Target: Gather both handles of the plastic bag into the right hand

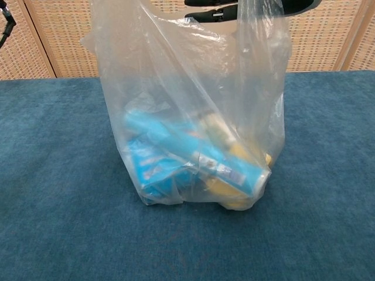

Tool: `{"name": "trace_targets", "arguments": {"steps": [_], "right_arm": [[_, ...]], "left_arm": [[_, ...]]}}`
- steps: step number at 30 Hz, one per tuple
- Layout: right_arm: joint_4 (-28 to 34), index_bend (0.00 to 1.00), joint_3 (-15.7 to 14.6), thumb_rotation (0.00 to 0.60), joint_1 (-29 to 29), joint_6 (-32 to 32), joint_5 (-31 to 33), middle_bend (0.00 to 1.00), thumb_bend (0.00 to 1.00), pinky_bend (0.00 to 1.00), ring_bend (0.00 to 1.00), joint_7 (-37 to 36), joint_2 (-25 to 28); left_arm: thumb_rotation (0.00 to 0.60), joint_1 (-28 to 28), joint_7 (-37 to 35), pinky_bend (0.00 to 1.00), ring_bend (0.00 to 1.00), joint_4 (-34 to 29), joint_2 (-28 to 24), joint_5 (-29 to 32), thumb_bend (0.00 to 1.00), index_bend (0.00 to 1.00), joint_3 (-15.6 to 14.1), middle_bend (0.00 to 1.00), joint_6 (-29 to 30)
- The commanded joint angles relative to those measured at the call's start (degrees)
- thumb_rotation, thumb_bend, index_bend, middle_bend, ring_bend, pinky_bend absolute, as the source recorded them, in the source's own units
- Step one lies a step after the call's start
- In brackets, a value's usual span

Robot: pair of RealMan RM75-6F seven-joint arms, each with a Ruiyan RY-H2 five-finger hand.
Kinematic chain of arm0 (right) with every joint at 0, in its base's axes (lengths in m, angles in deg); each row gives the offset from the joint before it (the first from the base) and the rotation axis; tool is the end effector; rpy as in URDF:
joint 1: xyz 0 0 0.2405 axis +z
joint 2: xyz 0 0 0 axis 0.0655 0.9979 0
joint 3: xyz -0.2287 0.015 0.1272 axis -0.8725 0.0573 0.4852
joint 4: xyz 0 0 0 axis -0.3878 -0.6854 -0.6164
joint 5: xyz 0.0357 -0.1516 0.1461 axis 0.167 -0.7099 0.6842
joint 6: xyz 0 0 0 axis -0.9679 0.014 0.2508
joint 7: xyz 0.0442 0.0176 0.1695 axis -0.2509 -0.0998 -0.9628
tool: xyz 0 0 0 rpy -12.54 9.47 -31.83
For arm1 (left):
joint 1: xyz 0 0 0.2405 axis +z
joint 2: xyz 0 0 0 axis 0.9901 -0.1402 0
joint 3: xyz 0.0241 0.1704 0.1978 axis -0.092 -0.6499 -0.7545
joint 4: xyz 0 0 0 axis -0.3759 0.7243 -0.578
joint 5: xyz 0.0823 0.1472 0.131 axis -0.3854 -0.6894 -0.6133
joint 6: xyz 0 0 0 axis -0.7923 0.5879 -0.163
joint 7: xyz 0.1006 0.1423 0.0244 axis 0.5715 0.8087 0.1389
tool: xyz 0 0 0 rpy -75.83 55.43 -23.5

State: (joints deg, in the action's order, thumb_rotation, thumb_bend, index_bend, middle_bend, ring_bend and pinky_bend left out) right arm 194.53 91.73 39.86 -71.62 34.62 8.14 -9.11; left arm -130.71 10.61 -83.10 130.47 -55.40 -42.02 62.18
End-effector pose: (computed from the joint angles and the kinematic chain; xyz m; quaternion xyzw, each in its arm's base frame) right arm -0.0047 -0.3702 0.0879 -0.2979 0.8118 -0.4894 0.1132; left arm -0.0599 0.4146 0.1280 -0.5468 -0.1264 -0.7419 0.3668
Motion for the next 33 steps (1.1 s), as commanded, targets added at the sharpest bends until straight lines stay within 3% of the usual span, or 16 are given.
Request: {"name": "trace_targets", "arguments": {"steps": [1, 24, 33], "right_arm": [[-0.2, 0.28, -0.3, 0.6, 0.5, -0.4, 0.3, 0.33, 0.4, 0.1, 0.07, 0.0, -0.1], [-3.2, 0.28, -0.3, 0.6, 4.6, -3.2, 0.7, 0.33, 0.4, 0.1, 0.1, -3.2, -6.4], [-4.5, 0.28, 0.1, 0.6, 5.0, -3.0, 1.0, 0.33, 0.4, 0.1, 0.11, -3.9, -6.5]], "left_arm": [[0.6, -0.3, 1.0, 0.0, 0.0, -0.8, -0.7, -0.7, 0.21, 0.0, -0.1, 0.0, 0.0], [0.6, -4.1, 6.7, 0.0, 0.0, -6.6, -0.5, 0.6, 0.2, 0.0, 1.6, 0.0, -4.6], [0.6, -5.9, 8.8, 0.0, 0.0, -8.0, 0.9, 1.0, 0.2, 0.0, 2.3, 0.0, -6.2]]}}
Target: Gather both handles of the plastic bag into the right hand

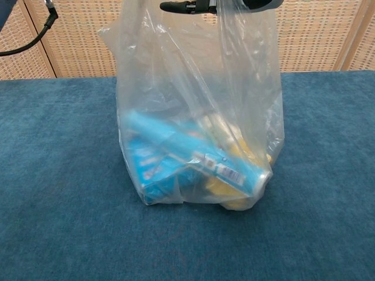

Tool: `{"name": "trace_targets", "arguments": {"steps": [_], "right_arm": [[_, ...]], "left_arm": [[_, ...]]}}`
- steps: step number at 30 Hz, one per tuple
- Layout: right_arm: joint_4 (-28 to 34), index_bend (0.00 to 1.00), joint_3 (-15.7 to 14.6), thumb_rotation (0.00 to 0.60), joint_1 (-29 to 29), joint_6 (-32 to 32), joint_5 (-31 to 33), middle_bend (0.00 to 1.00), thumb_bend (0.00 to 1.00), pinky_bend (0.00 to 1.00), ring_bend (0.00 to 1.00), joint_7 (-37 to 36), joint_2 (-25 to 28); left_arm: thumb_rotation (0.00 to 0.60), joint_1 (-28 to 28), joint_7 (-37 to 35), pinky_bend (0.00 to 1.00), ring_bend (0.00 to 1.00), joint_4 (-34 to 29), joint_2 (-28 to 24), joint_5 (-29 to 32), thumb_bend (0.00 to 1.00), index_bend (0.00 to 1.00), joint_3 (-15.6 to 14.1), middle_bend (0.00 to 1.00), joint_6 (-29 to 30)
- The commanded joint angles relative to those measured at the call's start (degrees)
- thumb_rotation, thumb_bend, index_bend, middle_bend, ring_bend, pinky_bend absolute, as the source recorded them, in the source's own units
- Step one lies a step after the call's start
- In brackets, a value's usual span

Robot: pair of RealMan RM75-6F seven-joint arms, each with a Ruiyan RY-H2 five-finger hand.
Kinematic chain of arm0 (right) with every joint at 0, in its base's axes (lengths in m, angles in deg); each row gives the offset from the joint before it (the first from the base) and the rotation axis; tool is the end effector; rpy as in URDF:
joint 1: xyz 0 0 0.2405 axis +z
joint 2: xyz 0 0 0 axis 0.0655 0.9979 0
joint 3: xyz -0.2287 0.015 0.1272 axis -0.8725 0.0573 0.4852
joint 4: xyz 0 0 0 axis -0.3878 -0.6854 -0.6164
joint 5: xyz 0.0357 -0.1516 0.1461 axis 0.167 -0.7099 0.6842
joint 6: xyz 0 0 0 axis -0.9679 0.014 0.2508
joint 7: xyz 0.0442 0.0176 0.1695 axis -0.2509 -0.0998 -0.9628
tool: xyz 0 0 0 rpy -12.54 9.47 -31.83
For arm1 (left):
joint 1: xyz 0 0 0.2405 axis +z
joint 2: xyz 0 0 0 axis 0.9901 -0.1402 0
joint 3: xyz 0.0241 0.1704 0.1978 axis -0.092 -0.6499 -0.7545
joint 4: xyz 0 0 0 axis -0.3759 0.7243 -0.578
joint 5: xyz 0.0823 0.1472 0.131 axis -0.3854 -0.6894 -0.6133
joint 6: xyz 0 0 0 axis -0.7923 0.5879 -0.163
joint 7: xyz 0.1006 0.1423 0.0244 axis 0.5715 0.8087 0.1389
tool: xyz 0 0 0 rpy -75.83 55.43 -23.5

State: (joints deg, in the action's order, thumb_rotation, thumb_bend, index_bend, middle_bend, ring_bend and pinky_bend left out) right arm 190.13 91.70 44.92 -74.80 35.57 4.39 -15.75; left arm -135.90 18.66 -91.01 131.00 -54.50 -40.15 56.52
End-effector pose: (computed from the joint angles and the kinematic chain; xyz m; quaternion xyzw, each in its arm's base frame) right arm 0.0207 -0.3860 0.0714 -0.2502 0.8135 -0.5002 0.1595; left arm -0.0001 0.4103 0.1081 -0.5684 -0.1293 -0.7388 0.3383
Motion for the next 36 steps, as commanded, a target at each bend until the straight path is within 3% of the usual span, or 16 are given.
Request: {"name": "trace_targets", "arguments": {"steps": [1, 20, 36], "right_arm": [[-0.1, 0.28, 0.2, 0.6, -0.1, 0.3, 0.0, 0.33, 0.4, 0.1, 0.11, -0.2, 0.3], [-0.2, 0.27, 0.7, 0.6, -1.5, 3.2, -1.8, 0.33, 0.4, 0.1, 0.12, -1.7, 0.4], [-1.2, 0.27, 0.9, 0.6, 0.0, 1.9, -1.8, 0.33, 0.4, 0.13, 0.13, -2.1, -1.9]], "left_arm": [[0.6, -1.0, 1.0, 0.0, 0.0, -0.2, 0.5, 0.1, 0.2, 0.0, 0.5, 0.0, -0.7], [0.6, -3.3, 4.5, 0.0, 0.0, 0.2, 1.5, -0.4, 0.2, 0.0, 1.4, 0.0, -1.0], [0.6, -3.6, 4.2, 0.0, 0.0, -0.4, 3.6, 1.5, 0.2, 0.0, 1.4, 0.0, -1.8]]}}
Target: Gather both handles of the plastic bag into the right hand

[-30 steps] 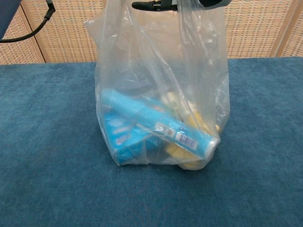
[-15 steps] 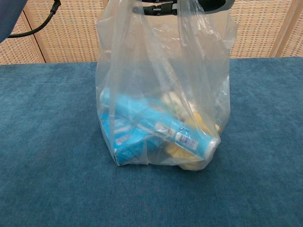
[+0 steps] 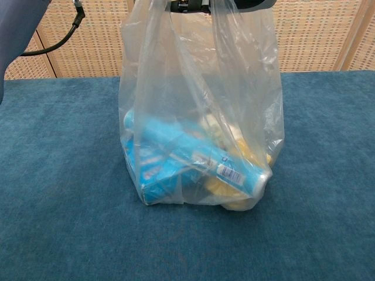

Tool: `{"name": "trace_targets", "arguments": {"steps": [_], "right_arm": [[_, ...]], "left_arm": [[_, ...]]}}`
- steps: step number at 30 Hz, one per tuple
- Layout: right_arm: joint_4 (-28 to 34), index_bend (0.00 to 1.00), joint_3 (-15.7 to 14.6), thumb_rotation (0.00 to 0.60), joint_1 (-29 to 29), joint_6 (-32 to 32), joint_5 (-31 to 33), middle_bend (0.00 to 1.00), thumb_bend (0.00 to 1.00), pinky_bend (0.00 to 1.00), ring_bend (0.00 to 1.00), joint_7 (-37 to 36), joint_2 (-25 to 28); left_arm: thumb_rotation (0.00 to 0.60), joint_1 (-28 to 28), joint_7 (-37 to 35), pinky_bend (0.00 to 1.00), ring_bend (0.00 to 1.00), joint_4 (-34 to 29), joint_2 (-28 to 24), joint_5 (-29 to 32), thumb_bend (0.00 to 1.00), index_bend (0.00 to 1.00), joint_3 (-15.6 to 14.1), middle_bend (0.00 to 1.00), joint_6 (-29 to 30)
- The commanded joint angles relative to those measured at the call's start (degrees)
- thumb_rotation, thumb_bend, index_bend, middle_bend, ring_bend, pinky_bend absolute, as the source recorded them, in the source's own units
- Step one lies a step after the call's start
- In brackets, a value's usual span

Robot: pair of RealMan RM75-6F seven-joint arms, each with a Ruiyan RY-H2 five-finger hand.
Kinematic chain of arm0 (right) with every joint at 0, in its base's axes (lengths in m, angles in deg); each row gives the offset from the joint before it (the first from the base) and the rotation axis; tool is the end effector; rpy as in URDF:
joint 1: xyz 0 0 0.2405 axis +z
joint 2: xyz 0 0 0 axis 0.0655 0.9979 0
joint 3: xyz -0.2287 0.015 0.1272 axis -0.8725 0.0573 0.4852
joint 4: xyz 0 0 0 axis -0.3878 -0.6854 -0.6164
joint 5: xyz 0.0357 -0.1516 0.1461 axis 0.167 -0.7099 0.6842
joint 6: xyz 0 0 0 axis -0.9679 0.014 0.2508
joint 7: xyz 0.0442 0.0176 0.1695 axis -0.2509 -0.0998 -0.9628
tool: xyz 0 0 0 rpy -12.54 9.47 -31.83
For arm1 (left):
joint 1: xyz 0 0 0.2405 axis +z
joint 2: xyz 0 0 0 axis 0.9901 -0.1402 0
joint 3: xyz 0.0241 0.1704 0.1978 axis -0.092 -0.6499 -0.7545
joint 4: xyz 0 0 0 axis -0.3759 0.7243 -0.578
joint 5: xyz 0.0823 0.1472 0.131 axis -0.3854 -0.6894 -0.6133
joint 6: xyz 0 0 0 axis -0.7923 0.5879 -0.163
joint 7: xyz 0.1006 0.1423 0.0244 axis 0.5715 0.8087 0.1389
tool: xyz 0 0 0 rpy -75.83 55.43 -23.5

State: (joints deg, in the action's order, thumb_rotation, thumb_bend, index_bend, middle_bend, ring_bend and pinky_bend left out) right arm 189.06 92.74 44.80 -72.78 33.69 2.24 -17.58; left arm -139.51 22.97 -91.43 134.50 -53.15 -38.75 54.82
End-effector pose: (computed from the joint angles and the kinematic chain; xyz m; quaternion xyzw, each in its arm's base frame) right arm 0.0263 -0.3854 0.0666 -0.2452 0.8156 -0.4925 0.1791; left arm 0.0320 0.4079 0.0897 -0.5690 -0.1294 -0.7416 0.3310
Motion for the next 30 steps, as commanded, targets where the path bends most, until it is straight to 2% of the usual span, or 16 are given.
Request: {"name": "trace_targets", "arguments": {"steps": [1, 8, 13, 30], "right_arm": [[-0.1, 0.27, -0.3, 0.6, 0.4, -0.3, 0.2, 0.33, 0.4, 0.14, 0.12, 0.2, -0.2], [-0.5, 0.27, -0.9, 0.6, 1.5, 0.0, 0.3, 0.33, 0.4, 0.18, 0.13, 0.4, -0.9], [-0.8, 0.27, -1.2, 0.6, 1.9, 0.2, 0.4, 0.33, 0.4, 0.25, 0.14, 0.3, -1.5], [-1.1, 0.24, -1.9, 0.6, 2.6, 2.5, 0.7, 0.33, 0.41, 0.26, 0.19, 0.8, -1.0]], "left_arm": [[0.6, 0.0, -0.1, 0.0, 0.0, 0.0, 0.3, 0.3, 0.2, 0.0, 0.1, 0.0, -0.2], [0.6, -0.5, -0.5, 0.0, 0.0, 0.6, 1.1, 1.1, 0.2, 0.0, 0.4, 0.0, -0.6], [0.6, -0.6, -1.1, 0.0, 0.0, 1.1, 1.7, 1.5, 0.2, 0.0, 0.4, 0.0, -1.0], [0.6, -0.7, -1.8, 0.0, 0.0, 1.5, 2.1, 2.6, 0.2, 0.0, 0.5, 0.0, -2.0]]}}
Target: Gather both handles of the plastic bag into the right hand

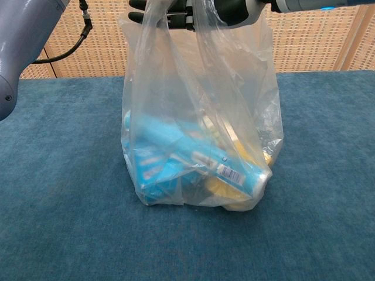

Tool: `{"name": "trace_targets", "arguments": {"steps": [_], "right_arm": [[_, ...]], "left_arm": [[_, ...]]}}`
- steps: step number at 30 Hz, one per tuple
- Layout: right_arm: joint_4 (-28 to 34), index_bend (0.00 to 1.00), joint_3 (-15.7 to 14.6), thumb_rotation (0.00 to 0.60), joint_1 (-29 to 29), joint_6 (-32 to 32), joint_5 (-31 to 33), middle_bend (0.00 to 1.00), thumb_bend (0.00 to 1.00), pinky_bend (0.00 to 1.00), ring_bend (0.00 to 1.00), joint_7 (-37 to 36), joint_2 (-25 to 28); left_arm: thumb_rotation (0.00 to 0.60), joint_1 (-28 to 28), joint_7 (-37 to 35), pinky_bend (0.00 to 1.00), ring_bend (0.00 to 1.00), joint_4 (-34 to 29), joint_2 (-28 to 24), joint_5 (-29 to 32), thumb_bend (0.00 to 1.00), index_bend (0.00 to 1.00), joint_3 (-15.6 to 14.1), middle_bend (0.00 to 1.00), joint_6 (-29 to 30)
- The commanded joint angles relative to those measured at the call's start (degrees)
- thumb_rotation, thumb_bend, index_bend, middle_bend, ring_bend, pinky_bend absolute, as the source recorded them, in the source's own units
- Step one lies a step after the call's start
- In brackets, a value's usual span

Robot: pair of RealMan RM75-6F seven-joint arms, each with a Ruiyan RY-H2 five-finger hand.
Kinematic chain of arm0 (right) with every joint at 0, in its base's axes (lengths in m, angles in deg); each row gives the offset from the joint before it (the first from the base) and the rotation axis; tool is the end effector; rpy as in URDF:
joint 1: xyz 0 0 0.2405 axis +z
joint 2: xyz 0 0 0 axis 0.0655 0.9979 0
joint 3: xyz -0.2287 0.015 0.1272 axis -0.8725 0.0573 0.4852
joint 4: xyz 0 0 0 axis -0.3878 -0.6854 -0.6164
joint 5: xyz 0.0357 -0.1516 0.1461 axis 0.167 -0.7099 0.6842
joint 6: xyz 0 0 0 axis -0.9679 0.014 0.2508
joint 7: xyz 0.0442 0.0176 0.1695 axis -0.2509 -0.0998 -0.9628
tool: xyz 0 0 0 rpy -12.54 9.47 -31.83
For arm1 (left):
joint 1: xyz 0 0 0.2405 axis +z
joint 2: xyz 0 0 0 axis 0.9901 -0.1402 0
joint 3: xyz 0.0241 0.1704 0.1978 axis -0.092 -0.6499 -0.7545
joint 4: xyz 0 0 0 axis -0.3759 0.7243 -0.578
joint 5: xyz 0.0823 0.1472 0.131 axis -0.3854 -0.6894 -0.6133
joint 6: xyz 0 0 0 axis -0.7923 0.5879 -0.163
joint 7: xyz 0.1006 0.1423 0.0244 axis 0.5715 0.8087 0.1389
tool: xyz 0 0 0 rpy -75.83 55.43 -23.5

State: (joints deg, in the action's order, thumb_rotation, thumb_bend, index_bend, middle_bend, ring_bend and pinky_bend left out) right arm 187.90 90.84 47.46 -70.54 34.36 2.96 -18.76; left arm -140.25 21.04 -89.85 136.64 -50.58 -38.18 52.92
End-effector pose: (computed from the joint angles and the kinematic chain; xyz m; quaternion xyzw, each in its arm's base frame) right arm 0.0365 -0.3786 0.0472 -0.2650 0.8265 -0.4608 0.1850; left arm 0.0329 0.4158 0.0774 -0.5660 -0.1663 -0.7393 0.3245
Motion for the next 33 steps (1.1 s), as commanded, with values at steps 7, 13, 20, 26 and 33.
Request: {"name": "trace_targets", "arguments": {"steps": [7, 13, 20, 26, 33], "right_arm": [[0.2, 0.24, -0.4, 0.6, -0.2, 1.4, 0.2, 0.35, 0.42, 0.26, 0.21, 0.4, 0.8], [-0.1, 0.24, -0.6, 0.6, -0.2, 1.4, 0.6, 0.35, 0.43, 0.26, 0.21, 0.5, 1.0], [-0.3, 0.24, -1.0, 0.6, -0.3, 1.2, 0.8, 0.35, 0.42, 0.26, 0.21, 0.9, 1.0], [-0.5, 0.24, -1.4, 0.6, -0.6, 1.1, 0.9, 0.35, 0.43, 0.26, 0.21, 1.1, 1.1], [-0.5, 0.24, -1.3, 0.6, -1.1, 1.2, 0.7, 0.35, 0.43, 0.26, 0.22, 1.3, 1.3]], "left_arm": [[0.6, 0.5, 2.1, 0.0, 0.0, -1.6, -1.3, 1.3, 0.19, 0.0, -0.4, 0.0, -2.0], [0.6, 1.4, 3.5, 0.0, 0.0, -4.1, -3.6, 2.9, 0.06, 0.0, -0.7, 0.0, -4.1], [0.6, 2.8, 4.1, 0.0, 0.0, -6.8, -7.3, 4.2, 0.03, 0.0, -0.8, 0.0, -6.1], [0.6, 4.1, 2.8, 0.0, 0.0, -8.1, -9.7, 4.6, 0.03, 0.0, -1.0, 0.0, -6.6], [0.6, 6.2, 0.6, 0.0, 0.0, -9.1, -13.6, 5.5, 0.04, 0.0, -1.0, 0.0, -7.1]]}}
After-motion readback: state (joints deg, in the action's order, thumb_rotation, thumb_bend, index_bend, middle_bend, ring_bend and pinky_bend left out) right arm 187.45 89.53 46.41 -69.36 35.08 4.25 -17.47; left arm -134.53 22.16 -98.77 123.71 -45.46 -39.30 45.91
